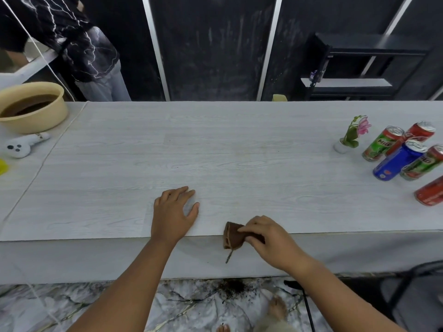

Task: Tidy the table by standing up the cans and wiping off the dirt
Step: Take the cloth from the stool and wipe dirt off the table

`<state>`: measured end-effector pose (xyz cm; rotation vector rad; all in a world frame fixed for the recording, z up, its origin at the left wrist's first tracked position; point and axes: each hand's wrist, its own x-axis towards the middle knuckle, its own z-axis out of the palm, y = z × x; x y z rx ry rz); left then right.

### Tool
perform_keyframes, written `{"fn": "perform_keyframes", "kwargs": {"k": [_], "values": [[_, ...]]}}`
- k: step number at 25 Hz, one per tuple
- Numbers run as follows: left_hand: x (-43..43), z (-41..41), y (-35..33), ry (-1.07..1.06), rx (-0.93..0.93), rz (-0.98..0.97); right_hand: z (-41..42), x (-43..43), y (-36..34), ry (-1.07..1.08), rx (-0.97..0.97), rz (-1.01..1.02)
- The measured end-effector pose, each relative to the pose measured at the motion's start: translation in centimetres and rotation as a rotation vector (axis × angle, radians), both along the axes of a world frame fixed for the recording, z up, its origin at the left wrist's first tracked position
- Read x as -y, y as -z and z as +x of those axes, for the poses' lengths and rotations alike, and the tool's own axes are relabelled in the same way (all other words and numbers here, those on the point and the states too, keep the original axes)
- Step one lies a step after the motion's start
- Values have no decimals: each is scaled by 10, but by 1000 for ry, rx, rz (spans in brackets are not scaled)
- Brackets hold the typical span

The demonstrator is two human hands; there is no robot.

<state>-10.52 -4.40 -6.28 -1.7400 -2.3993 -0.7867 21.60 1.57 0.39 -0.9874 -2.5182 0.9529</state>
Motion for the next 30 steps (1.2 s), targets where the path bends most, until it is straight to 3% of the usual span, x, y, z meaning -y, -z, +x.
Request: {"fn": "perform_keyframes", "kwargs": {"k": [4,7,11,15,19,23,25,30], "values": [[-1,4,-2,-16,-13,-16,22,-27,-13,320,-161,-71],[0,9,-7,-40,-32,-51,31,-49,-14,411,-38,11],[0,33,-14,-106,29,-81,33,-28,0,304,72,158],[-10,90,-14,-165,67,-344,62,-7,6,229,-63,15],[-20,120,-14,-155,34,-418,146,-59,-8,594,-146,119],[-18,126,-12,-158,11,-407,225,-101,-7,919,113,179],[-18,125,-12,-161,7,-395,224,-95,4,896,193,202],[-18,128,-13,-164,11,-393,157,-63,11,665,86,234]]}}
